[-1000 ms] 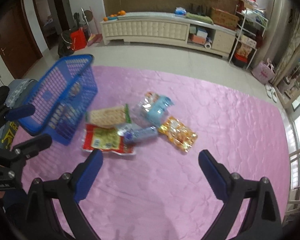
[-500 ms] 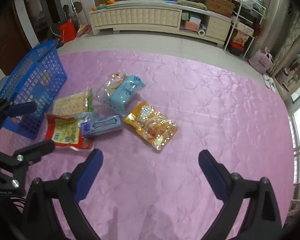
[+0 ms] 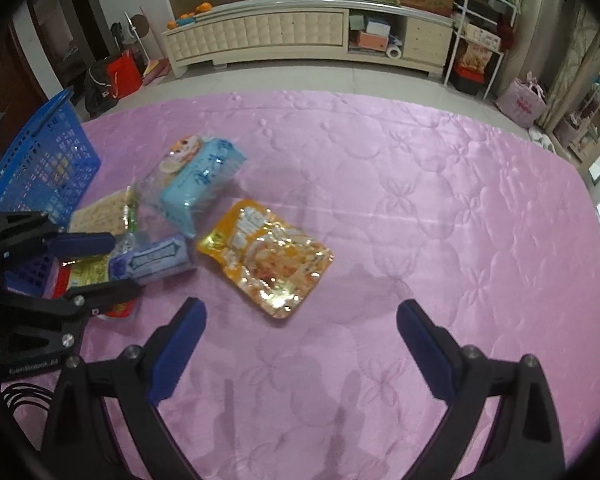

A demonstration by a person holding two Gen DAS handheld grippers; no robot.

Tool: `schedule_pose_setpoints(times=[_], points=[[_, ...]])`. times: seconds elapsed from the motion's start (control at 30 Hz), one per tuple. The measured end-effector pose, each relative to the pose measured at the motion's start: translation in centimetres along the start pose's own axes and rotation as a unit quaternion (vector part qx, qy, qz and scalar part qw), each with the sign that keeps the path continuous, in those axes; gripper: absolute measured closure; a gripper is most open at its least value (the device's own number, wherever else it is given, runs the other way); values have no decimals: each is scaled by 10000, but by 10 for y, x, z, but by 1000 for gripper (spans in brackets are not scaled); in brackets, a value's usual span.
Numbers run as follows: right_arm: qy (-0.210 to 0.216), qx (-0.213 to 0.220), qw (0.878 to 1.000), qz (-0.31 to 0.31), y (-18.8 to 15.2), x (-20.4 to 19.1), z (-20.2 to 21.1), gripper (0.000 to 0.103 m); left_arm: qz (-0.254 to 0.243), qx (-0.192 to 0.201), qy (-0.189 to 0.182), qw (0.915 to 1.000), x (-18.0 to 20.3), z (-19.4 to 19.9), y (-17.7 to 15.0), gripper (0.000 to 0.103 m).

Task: Organize snacks
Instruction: 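Grasp the purple Doublemint gum tube with the left gripper while the right grasps the cartoon bread bag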

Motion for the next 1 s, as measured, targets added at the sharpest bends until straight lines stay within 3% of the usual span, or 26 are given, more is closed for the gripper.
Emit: schedule_pose_setpoints(times=[0.23, 0.33, 0.43, 0.73, 1.0], points=[[115, -73, 9995, -295, -5, 14, -11, 5, -152, -327, 12, 9993, 3, -26, 5, 60], [130, -110, 9993, -320, -7, 16, -15, 5, -188, -358, 24, 9992, 7, -32, 3, 71], [117, -151, 9994, -290, -9, 15, -18, 5, -120, -326, -5, 9994, 9, -34, 5, 72], [186, -170, 9993, -277, -2, 5, -11, 5, 106, 213, -111, 9997, 10, 11, -7, 74], [292, -111, 9991, -296, 32, -19, 2, 5, 462, 898, 354, 9943, -20, 64, -8, 74]])
Point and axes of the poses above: each gripper's, at about its wrist camera, not at the fingertips, and z roughly against the way its jaws point, x to its right, y to its top, the point moved 3 cm from there along -z, roughly the way its jaws point, and after that the axes turned 10 degrees about -y, right-handed, at the moved point
